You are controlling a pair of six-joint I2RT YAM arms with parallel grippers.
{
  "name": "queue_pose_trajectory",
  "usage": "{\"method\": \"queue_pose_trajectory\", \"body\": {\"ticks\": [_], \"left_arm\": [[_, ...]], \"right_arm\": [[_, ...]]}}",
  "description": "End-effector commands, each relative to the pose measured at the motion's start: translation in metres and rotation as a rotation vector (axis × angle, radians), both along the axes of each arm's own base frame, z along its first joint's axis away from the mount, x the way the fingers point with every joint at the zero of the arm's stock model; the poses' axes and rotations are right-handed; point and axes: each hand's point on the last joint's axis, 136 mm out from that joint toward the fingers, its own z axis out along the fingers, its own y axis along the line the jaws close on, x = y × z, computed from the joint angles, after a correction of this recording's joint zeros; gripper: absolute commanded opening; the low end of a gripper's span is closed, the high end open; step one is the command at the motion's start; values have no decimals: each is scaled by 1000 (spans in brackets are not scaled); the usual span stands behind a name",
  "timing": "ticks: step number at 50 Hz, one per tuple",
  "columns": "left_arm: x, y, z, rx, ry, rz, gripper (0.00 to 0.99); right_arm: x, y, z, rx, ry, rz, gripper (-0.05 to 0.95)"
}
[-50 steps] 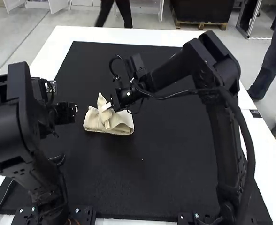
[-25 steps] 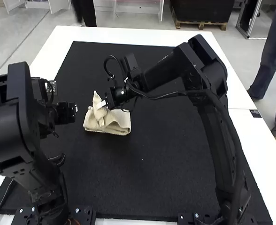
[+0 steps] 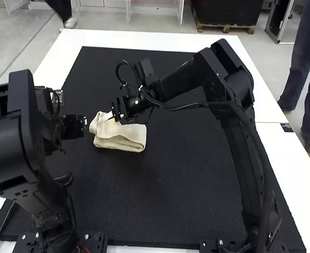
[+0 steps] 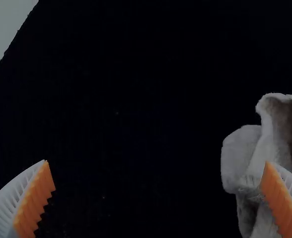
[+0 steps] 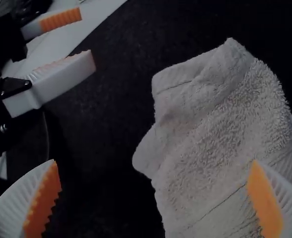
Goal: Fold the towel.
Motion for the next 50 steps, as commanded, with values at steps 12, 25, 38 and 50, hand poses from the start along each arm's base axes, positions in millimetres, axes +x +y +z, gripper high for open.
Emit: {"method": "queue_pose_trajectory", "body": {"ticks": [12, 25, 38, 50], "left_arm": [[-4, 3, 2, 1, -13, 21, 972], [-2, 4, 5, 6, -25, 22, 972], [-2, 4, 6, 10, -29, 23, 972], [1, 5, 11, 18, -51, 17, 972]], "right_arm": [[-5, -12, 24, 57, 29, 50, 7], [-8, -21, 4, 49, 32, 40, 3], [-5, -19, -17, 86, 29, 17, 3], [-6, -14, -43, 162, 53, -17, 3]]}}
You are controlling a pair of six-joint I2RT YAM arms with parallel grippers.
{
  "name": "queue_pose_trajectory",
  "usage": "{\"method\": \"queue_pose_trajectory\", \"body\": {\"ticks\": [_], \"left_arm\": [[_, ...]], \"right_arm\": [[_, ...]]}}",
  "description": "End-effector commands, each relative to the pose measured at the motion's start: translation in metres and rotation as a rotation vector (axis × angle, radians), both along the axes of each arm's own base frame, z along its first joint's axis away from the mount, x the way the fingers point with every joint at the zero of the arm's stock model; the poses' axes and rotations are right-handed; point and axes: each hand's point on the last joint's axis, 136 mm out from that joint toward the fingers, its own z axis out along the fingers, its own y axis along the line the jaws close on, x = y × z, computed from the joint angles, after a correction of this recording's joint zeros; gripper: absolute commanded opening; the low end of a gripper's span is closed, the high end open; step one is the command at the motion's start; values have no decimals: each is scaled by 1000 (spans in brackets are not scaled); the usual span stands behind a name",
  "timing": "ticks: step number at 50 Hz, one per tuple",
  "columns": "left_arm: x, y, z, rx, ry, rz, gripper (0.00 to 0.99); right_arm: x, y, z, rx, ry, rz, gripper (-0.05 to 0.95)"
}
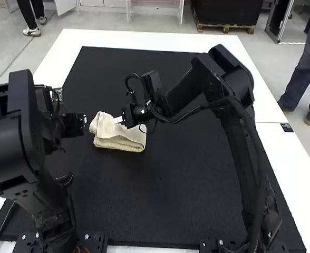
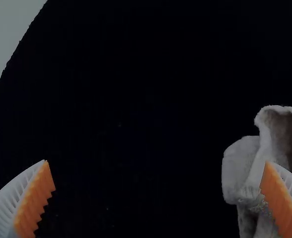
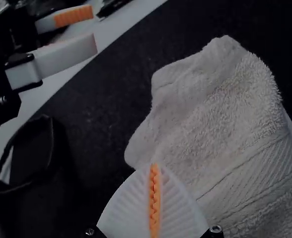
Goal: Fold the towel.
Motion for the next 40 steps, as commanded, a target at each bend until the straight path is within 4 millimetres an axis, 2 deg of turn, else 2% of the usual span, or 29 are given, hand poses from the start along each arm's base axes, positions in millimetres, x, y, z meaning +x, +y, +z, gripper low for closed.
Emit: {"method": "queue_pose_trajectory", "body": {"ticks": [1, 15, 19, 22, 24, 27, 40], "left_arm": [[-2, 3, 5, 5, -23, 17, 972], [1, 5, 11, 13, -45, 20, 972], [2, 5, 13, 16, -51, 20, 972], [2, 6, 14, 18, -54, 20, 972], [2, 6, 14, 19, -53, 19, 972], [3, 7, 16, 20, -58, 22, 972], [8, 8, 25, 24, -66, 18, 972]], "right_arm": [[-7, -4, -30, -2, 100, -16, 3], [-12, -7, -52, 35, 127, -37, 3], [-11, -8, -45, 59, 140, -48, 3], [-6, -7, -24, 123, 156, -70, 3], [-3, -6, 0, 182, 160, -78, 3], [2, -7, 20, 213, 147, -85, 3], [10, -13, 84, 294, 112, -87, 7]]}}
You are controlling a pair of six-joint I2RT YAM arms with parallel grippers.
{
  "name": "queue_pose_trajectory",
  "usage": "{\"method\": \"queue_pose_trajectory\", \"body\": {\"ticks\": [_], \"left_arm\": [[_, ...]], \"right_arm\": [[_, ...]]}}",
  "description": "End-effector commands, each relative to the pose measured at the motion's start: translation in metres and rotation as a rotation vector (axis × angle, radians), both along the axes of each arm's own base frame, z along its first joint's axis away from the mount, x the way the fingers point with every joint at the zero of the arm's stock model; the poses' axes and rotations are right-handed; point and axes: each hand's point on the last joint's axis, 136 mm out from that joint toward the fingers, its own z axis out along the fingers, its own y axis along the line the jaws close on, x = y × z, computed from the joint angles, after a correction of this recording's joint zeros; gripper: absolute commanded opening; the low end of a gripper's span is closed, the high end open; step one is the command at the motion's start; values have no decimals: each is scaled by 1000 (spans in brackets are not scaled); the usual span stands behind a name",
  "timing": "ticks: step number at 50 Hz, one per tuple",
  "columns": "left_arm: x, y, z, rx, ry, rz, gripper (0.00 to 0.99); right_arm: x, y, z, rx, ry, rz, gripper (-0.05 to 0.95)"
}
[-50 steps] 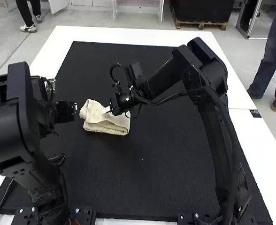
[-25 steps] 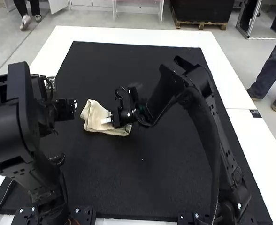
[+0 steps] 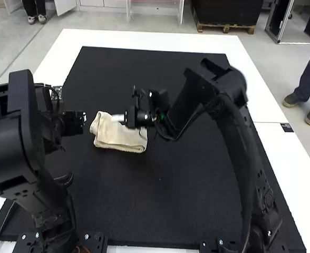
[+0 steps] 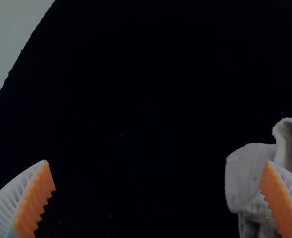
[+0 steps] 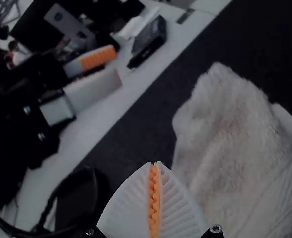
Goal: Fold the towel.
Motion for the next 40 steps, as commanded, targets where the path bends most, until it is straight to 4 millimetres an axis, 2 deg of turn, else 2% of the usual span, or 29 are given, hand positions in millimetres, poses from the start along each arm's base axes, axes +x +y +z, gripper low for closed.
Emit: {"method": "queue_pose_trajectory", "body": {"ticks": [1, 8, 21, 26, 34, 40], "left_arm": [[7, 8, 25, 20, -58, 18, 972], [13, 9, 44, 35, -94, 14, 972], [18, 11, 73, 34, -125, 18, 972], [18, 8, 91, 45, -152, 11, 972], [16, -10, 115, 59, -193, -32, 972], [11, -29, 133, 58, -227, -73, 970]], "right_arm": [[8, -7, 56, 78, -30, -6, 7], [10, -13, 88, 101, -57, -12, 10], [0, -28, 155, 161, -114, -12, 11], [-3, -41, 185, 182, -142, -25, 13], [-13, -72, 238, 238, -214, -51, 21], [-27, -95, 262, 269, -230, -70, 26]]}}
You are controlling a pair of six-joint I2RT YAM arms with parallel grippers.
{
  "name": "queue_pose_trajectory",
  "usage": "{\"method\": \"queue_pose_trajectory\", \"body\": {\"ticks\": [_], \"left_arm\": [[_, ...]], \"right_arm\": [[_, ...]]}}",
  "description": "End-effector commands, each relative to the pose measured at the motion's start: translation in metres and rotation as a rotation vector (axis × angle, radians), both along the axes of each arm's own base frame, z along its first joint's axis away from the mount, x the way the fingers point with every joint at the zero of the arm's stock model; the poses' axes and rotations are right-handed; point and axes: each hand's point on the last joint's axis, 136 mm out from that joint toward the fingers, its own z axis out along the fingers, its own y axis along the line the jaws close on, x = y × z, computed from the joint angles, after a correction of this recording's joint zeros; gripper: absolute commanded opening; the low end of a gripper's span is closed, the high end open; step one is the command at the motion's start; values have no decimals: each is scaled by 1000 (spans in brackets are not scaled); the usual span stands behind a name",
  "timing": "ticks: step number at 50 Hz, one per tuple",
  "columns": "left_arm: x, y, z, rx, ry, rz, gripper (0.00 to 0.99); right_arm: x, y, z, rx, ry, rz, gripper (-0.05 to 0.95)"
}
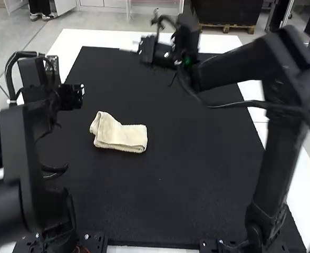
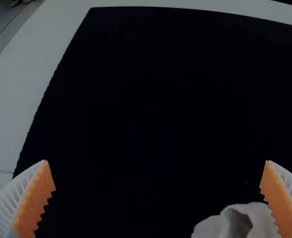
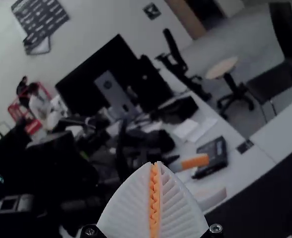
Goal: Fold the towel.
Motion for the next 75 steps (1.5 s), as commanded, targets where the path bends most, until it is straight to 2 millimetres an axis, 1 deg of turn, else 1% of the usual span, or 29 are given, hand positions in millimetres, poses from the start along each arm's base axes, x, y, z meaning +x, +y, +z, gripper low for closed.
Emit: {"method": "queue_pose_trajectory", "body": {"ticks": [1, 5, 13, 15, 20, 23, 30, 37, 45, 49, 54, 63, 68, 75], "left_arm": [[0, -15, 37, 16, -86, -31, 970], [-6, -29, 50, 15, -118, -53, 970], [-19, -54, 72, 15, -175, -84, 969], [-22, -55, 77, 6, -187, -83, 969], [-29, -50, 79, -3, -190, -65, 962], [-32, -53, 82, -3, -199, -71, 954], [-42, -64, 97, 4, -253, -105, 956], [-54, -79, 114, -17, -318, -152, 954], [-73, -95, 137, -51, -408, -210, 954], [-85, -100, 147, -43, -456, -226, 954], [-95, -102, 156, -42, -498, -233, 954], [-109, -106, 164, -45, -553, -245, 952], [-122, -112, 174, -56, -598, -275, 952], [-146, -116, 191, -35, -690, -289, 952]], "right_arm": [[-18, -26, 35, 49, -38, -5, 26], [-33, -43, 53, 73, -73, -12, 36], [-57, -81, 82, 122, -101, -42, 41], [-60, -90, 88, 133, -113, -57, 48], [-69, -115, 105, 159, -143, -92, 51], [-76, -132, 113, 177, -146, -111, 51], [-94, -167, 136, 217, -187, -174, 64], [-114, -194, 150, 233, -212, -224, 79], [-135, -212, 162, 255, -257, -266, 90], [-151, -220, 168, 260, -298, -285, 90], [-171, -229, 170, 263, -335, -310, 90], [-213, -238, 175, 285, -420, -322, 90], [-232, -244, 175, 293, -471, -351, 92], [-262, -250, 165, 309, -548, -368, 92]]}}
